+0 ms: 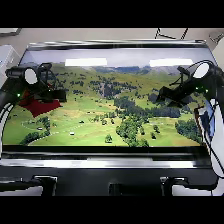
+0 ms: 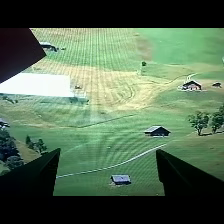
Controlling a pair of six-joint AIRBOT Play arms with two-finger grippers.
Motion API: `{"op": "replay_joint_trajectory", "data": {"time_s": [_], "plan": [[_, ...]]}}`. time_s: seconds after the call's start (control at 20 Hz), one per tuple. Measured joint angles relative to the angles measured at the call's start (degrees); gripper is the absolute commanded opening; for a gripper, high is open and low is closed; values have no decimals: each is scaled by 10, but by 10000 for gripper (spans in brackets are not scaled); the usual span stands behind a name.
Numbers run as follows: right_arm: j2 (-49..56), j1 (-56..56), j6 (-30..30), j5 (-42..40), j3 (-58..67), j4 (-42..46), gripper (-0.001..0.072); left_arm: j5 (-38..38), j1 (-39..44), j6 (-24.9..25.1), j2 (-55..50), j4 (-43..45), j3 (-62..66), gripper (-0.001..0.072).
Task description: Fold the clothes and pants, and hang the long-sleeved shirts on hangers.
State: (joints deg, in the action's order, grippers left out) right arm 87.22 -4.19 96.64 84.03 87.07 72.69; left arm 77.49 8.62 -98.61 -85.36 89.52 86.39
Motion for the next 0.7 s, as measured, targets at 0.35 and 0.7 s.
{"op": "replay_joint_trajectory", "data": {"time_s": [0.35, 0.7], "plan": [[0, 0, 0, -21, 0, 2, 667, -36, 0, 0, -1, 0, 0, 715], [0, 0, -2, -109, 0, 23, 664, -182, -34, -36, -6, 18, 39, 715]]}}
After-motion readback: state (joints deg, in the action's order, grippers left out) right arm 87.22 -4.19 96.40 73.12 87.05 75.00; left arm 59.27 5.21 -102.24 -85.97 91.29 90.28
